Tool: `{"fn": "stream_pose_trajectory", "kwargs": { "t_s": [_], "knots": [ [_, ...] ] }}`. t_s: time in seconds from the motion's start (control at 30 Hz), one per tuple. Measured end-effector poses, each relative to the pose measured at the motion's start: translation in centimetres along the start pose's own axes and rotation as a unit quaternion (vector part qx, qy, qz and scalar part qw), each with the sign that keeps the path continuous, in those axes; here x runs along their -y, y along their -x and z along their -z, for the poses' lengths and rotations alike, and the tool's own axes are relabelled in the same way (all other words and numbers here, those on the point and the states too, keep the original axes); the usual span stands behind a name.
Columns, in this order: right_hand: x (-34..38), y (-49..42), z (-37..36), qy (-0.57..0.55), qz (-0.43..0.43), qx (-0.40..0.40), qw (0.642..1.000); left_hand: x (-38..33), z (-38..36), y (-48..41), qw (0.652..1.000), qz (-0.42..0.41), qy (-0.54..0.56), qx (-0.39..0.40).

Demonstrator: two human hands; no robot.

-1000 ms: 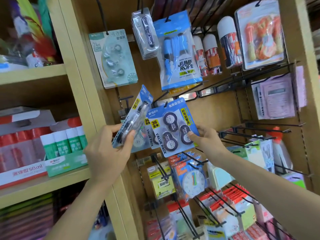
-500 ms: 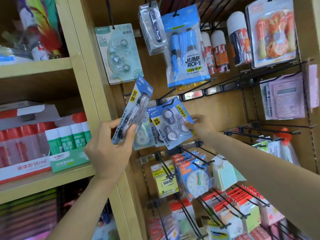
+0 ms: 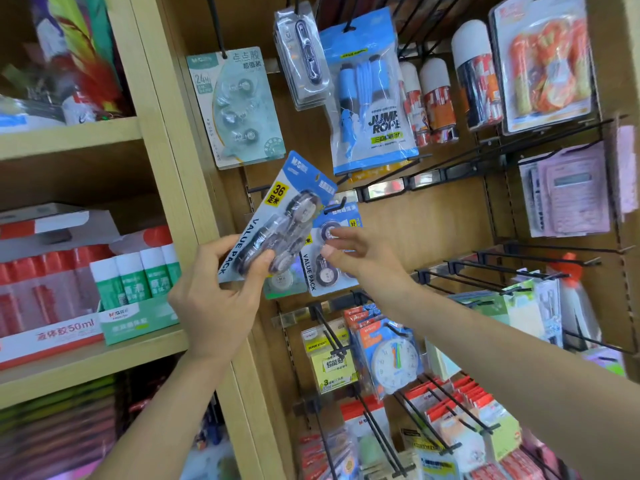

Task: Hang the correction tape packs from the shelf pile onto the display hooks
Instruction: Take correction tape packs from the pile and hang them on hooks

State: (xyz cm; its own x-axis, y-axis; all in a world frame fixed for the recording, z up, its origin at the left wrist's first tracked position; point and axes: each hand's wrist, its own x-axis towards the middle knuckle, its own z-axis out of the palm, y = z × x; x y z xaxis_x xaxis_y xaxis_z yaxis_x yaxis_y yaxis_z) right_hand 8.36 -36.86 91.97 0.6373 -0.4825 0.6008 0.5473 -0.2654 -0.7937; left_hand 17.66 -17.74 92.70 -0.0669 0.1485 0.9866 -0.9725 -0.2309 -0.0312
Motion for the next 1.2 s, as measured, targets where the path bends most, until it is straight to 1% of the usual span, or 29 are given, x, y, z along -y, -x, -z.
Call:
{"fn": "stream_pose_trajectory", "kwargs": {
  "t_s": [0.1, 0.2, 0.27, 0.37, 0.5, 0.53, 0.6, 0.67, 0.8, 0.87, 0.93, 1.07, 1.2],
  "knots": [
    [1.2, 0.4, -1.5, -0.087, -0.026, 0.05, 0.995, -0.2, 0.1, -0.1, 0.999, 0.027, 0.018, 0.003],
    [1.4, 0.2, -2.2, -0.146, -0.045, 0.041, 0.987, -0.2, 0.3, -0.2, 0.998, 0.05, 0.035, 0.005],
    [1.3, 0.2, -2.4, -0.166, -0.055, 0.03, 0.984, -0.2, 0.4, -0.3, 0.998, 0.045, 0.039, 0.007],
    [0.9, 0.7, -2.1, -0.186, -0.039, 0.056, 0.98, -0.2, 0.4, -0.4, 1.0, 0.017, 0.02, 0.01],
    [0.3, 1.5, -0.6, -0.216, -0.013, 0.07, 0.974, 0.3, 0.1, -0.4, 0.993, -0.088, -0.08, -0.015],
    [0.2, 1.6, -0.1, -0.223, -0.008, 0.065, 0.973, 0.5, 0.0, -0.5, 0.99, -0.099, -0.096, -0.026],
    [-0.1, 1.7, 1.1, -0.234, -0.008, 0.041, 0.971, 0.7, -0.2, -0.6, 0.988, -0.089, -0.122, -0.041],
    [-0.6, 1.7, 2.4, -0.221, -0.017, 0.009, 0.975, 0.7, -0.3, -0.5, 0.984, -0.069, -0.161, -0.027],
    [-1.7, 0.9, 4.5, -0.148, -0.027, -0.051, 0.987, 0.6, -0.4, -0.4, 0.975, -0.076, -0.209, 0.007],
    [-1.9, 0.3, 5.1, -0.104, -0.02, -0.054, 0.993, 0.6, -0.4, -0.4, 0.973, -0.073, -0.217, 0.009],
    [-1.7, -0.1, 5.3, -0.085, -0.008, -0.046, 0.995, 0.6, -0.4, -0.5, 0.971, -0.072, -0.227, 0.011],
    [-1.6, -0.6, 5.4, -0.067, -0.005, -0.028, 0.997, 0.5, -0.4, -0.6, 0.965, -0.068, -0.252, 0.034],
    [-2.2, -0.8, 5.5, -0.074, -0.014, -0.056, 0.996, 0.4, -0.3, -0.4, 0.957, -0.072, -0.273, 0.059]
  ]
}}
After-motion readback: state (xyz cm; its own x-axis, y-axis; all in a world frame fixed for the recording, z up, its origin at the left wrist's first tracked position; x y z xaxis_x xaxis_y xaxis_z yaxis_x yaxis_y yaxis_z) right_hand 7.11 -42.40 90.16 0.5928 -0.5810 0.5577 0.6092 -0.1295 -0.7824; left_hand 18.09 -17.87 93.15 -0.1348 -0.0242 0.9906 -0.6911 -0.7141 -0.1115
